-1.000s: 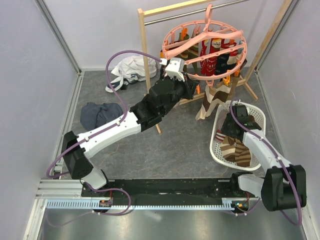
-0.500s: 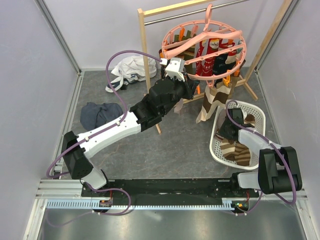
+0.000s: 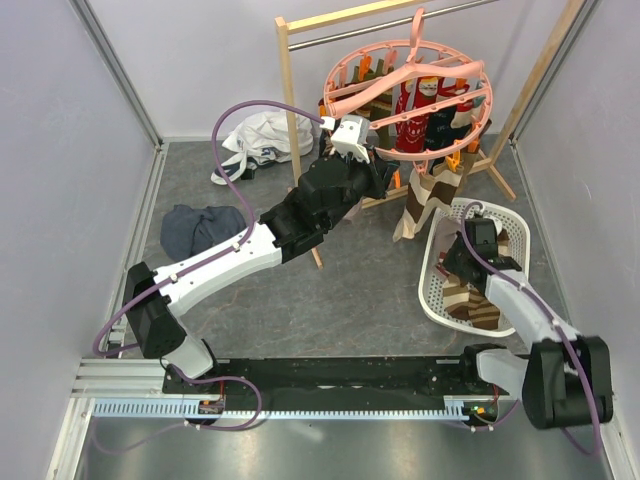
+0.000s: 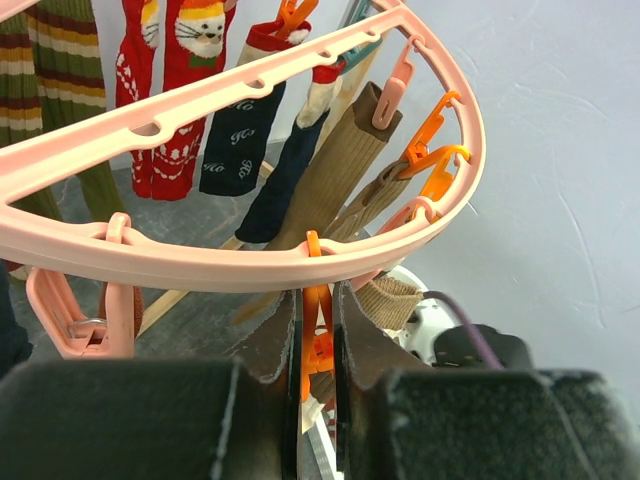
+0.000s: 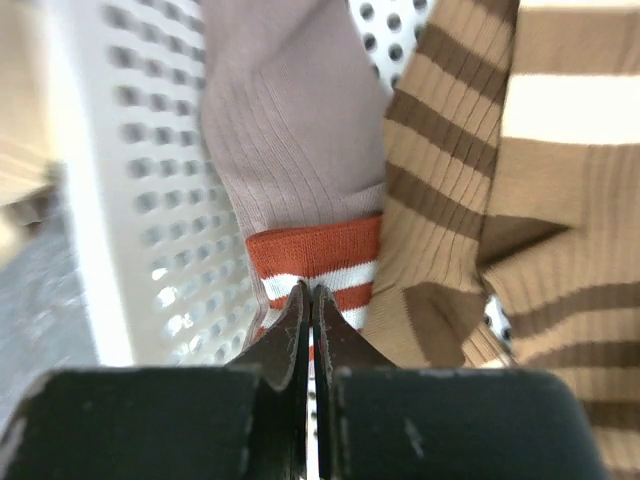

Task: Clip the socks to the hanger
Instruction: Pick up the sock from the bin.

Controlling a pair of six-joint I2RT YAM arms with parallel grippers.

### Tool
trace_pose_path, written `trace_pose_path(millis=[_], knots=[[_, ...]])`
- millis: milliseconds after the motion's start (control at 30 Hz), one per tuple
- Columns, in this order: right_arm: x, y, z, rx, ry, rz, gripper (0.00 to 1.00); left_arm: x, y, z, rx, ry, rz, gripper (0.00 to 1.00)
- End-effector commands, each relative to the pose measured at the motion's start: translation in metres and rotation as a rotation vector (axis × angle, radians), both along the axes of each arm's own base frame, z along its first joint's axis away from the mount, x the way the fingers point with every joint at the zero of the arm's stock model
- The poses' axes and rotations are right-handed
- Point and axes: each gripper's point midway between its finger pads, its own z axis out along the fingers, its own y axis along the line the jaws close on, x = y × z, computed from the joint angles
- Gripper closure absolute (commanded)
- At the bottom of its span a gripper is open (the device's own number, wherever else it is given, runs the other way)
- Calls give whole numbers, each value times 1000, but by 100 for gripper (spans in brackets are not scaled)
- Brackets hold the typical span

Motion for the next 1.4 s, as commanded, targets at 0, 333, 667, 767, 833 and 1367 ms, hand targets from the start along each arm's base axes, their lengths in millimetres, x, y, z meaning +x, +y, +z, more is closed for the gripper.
trace_pose_path(millis=[0, 333, 667, 767, 833, 1367], knots=[[7, 5, 55, -14, -149, 89, 100, -6, 10, 29, -37, -43, -3, 97], [-2, 12, 169, -90, -488, 255, 100, -6, 9, 34, -26, -50, -6, 97], [-11, 2, 196, -176, -553, 261, 100, -8, 6, 35, -28, -45, -27, 97], [-14, 11, 216, -192, -622, 346, 100, -9, 5, 39, -37, -50, -34, 97], [-19, 25, 227, -180, -672, 437, 100, -9, 5, 42, -40, -55, -36, 97], [-41, 110, 266, 73, -900, 901, 98, -11, -10, 43, -71, -42, -86, 97]])
